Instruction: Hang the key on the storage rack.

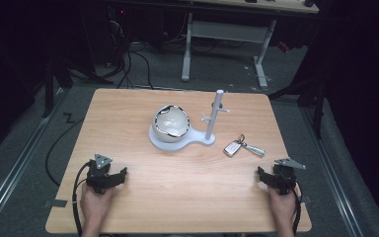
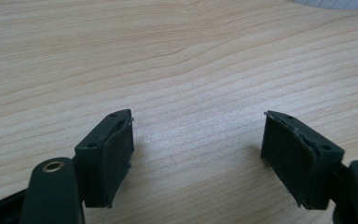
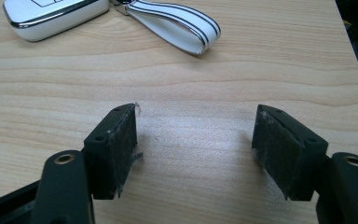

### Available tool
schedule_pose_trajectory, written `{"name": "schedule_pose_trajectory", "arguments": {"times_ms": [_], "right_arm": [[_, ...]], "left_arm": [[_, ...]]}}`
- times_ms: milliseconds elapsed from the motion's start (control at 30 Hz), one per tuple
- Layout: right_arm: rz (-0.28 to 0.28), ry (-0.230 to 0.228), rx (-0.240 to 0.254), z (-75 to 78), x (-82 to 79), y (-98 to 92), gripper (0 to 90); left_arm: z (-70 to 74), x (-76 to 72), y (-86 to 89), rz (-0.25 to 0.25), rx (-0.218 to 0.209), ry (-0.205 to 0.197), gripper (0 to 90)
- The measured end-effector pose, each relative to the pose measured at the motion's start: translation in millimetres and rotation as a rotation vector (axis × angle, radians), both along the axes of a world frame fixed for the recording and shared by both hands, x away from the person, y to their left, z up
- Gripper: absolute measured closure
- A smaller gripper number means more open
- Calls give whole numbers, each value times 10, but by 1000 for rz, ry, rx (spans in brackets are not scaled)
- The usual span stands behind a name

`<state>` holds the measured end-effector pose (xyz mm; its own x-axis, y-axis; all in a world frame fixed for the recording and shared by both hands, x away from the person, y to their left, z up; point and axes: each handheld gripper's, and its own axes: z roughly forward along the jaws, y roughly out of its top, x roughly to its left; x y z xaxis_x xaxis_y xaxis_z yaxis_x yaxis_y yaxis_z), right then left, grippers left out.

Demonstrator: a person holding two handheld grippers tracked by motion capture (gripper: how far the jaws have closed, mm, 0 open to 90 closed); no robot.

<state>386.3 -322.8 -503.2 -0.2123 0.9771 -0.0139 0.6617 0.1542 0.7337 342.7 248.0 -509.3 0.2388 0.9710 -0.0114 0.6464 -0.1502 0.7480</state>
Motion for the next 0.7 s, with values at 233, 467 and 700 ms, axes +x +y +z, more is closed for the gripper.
{"name": "schedule_pose_trajectory", "arguments": {"times_ms": [233, 467, 700], "right_arm": [[2, -4, -6, 0, 6, -2, 312], [-4, -3, -3, 1, 15, 8, 322], [-20, 4, -2, 10, 15, 11, 350]], "left_arm": [[0, 1, 0, 1, 0, 0, 255], [0, 2, -2, 3, -2, 0, 254], [0, 4, -2, 4, -2, 0, 254]]}}
